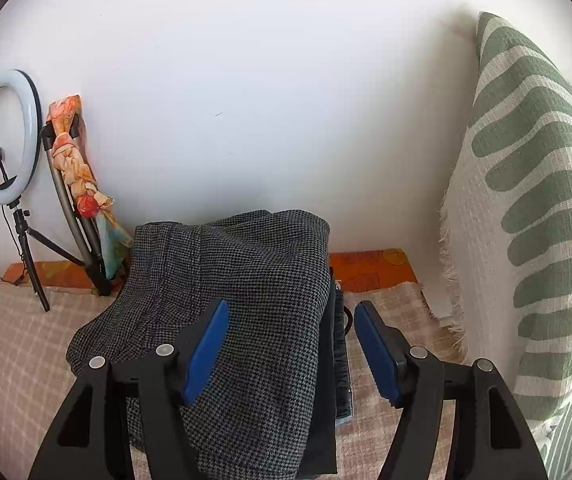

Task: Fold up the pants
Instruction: 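Open both grippers and pull them back from the clothing stack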

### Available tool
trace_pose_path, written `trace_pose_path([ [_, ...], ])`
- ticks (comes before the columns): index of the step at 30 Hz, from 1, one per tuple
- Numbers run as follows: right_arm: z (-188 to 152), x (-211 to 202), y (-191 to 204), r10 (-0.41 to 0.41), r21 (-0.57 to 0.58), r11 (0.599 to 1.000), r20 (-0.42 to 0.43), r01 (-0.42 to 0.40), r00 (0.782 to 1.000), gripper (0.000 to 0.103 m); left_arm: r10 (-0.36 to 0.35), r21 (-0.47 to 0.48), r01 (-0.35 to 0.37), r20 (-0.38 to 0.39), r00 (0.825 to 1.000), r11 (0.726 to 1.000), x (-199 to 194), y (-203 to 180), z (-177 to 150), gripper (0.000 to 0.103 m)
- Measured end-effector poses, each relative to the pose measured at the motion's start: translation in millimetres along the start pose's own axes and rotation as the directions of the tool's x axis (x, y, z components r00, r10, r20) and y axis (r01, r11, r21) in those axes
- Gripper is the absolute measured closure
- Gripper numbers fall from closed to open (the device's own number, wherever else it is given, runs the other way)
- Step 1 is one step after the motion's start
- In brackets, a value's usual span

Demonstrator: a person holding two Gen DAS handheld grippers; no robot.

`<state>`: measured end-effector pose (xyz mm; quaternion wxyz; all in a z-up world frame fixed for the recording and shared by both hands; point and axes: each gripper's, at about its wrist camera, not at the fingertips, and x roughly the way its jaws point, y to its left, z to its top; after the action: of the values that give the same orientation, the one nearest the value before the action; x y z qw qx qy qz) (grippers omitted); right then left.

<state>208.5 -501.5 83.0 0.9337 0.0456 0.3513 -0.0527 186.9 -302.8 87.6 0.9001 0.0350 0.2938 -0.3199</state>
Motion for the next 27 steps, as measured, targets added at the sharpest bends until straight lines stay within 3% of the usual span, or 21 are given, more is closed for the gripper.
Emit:
trace_pose_path([
  [2, -8, -18, 7, 0.006, -0.008, 1.0, 0.019, -0.006, 1.0, 0.027, 0.006, -0.001, -0.006, 0.001, 1.0, 1.0, -10, -3, -2, 0.026],
  [8, -36, -71, 26, -0.003, -0.023, 1.0, 0.058, 0.004, 0.998, 0.018, 0.01, -0.017, -0.01, -0.004, 1.0, 1.0, -39, -9, -16, 0.023],
  [14, -69, -108, 58, -0.019, -0.077, 0.997, 0.064, 0.024, 0.998, 0.017, 0.008, -0.061, -0.009, -0.018, 1.0, 0.998, -66, -5, -40, 0.022],
  [27, -146, -149, 105, 0.003, -0.025, 1.0, 0.068, -0.001, 0.998, 0.017, 0.043, -0.076, -0.046, -0.038, 0.998, 0.996, -111, 14, -103, 0.021],
])
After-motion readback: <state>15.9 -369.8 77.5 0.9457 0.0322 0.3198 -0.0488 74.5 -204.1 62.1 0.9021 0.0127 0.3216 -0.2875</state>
